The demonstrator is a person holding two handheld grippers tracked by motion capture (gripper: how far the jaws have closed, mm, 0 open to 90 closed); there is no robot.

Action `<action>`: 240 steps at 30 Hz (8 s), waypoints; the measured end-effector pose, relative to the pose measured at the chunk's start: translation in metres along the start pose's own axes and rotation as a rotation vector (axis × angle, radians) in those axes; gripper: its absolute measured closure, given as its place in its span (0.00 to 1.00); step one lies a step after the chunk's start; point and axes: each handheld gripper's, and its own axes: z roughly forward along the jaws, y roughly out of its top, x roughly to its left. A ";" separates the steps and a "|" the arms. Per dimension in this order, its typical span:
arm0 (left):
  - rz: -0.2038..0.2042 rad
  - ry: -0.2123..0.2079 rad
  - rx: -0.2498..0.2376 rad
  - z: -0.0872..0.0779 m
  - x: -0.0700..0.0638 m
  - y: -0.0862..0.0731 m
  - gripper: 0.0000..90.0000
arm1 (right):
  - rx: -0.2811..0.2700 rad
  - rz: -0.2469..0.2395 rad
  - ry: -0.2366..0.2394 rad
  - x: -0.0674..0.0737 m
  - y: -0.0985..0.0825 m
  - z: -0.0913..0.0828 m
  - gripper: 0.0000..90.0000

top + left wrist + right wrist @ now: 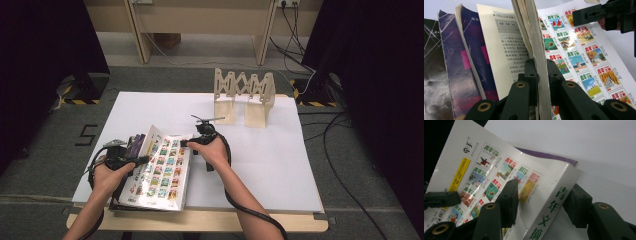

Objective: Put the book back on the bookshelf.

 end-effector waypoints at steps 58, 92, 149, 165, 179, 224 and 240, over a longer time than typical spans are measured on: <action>-0.069 0.281 -0.167 -0.028 0.065 -0.006 0.45 | -0.055 0.091 0.058 0.011 0.032 -0.035 0.78; -0.116 0.354 -0.196 -0.018 0.088 -0.031 0.45 | -0.140 -0.038 0.057 0.030 0.050 -0.106 0.83; -0.066 0.371 -0.192 -0.016 0.082 -0.031 0.45 | -0.450 -0.148 -0.086 0.026 0.047 -0.230 0.83; -0.057 0.379 -0.200 -0.016 0.081 -0.032 0.45 | -0.478 -0.154 -0.134 0.023 0.047 -0.245 0.83; -0.058 0.387 -0.204 -0.016 0.081 -0.032 0.45 | -0.525 -0.144 -0.182 0.015 0.044 -0.264 0.83; -0.072 0.391 -0.206 -0.017 0.082 -0.032 0.45 | -0.706 -0.138 -0.355 0.007 0.043 -0.303 0.83; -0.075 0.389 -0.207 -0.017 0.082 -0.032 0.45 | -0.750 -0.105 -0.439 -0.002 0.045 -0.316 0.83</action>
